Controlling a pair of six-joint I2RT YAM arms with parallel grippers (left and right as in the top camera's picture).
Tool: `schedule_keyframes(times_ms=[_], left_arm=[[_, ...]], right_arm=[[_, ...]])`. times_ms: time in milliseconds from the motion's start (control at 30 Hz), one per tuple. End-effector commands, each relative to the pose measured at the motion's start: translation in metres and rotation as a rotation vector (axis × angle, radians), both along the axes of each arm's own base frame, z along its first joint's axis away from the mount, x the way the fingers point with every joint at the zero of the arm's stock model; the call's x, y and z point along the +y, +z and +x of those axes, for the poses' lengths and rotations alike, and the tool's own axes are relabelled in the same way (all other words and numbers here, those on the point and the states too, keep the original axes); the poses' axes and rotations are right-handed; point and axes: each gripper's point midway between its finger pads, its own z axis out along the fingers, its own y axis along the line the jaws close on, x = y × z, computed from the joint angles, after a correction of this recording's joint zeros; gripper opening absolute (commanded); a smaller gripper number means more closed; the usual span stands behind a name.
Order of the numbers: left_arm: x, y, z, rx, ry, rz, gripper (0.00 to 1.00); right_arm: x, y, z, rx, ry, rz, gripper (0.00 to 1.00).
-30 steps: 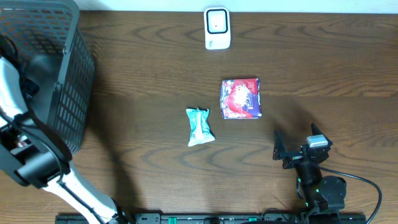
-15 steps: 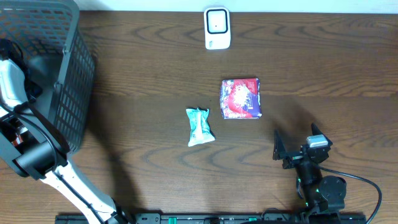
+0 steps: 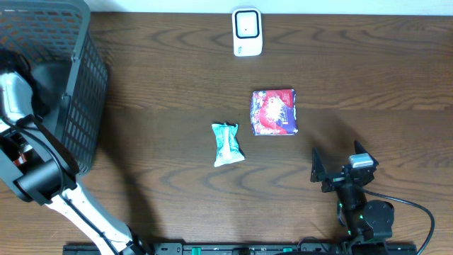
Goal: Scan the item barcode
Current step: 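Reach the left gripper into the basket and grasp the orange items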
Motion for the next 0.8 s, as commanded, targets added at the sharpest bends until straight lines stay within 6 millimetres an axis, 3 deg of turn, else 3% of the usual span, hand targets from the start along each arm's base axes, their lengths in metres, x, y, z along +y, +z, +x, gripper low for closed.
schedule_keyframes(times_ms=[0, 67, 200, 300, 467, 600, 767], left_arm=[[-0.002, -0.019, -0.015, 0.054, 0.002, -0.008, 0.70], [-0.005, -0.026, -0.019, 0.063, 0.002, -0.014, 0.64], [-0.006, -0.026, -0.020, 0.066, 0.002, -0.015, 0.10], [-0.007, -0.020, -0.021, 0.068, 0.001, -0.016, 0.07], [-0.016, 0.014, -0.019, 0.042, -0.018, 0.000, 0.07], [-0.030, 0.058, -0.007, -0.061, -0.055, 0.029, 0.07], [-0.063, 0.128, 0.018, -0.306, -0.144, 0.038, 0.07]], right_arm=[[-0.002, -0.001, 0.000, 0.001, -0.011, -0.004, 0.99], [-0.002, -0.001, 0.000, 0.001, -0.011, -0.004, 0.99], [-0.002, -0.001, 0.000, 0.001, -0.011, -0.004, 0.99], [-0.002, -0.001, 0.000, 0.001, -0.011, -0.004, 0.99], [-0.002, -0.001, 0.000, 0.001, -0.011, -0.004, 0.99], [-0.002, -0.001, 0.000, 0.001, -0.011, -0.004, 0.99], [-0.002, -0.001, 0.000, 0.001, -0.011, -0.004, 0.99]])
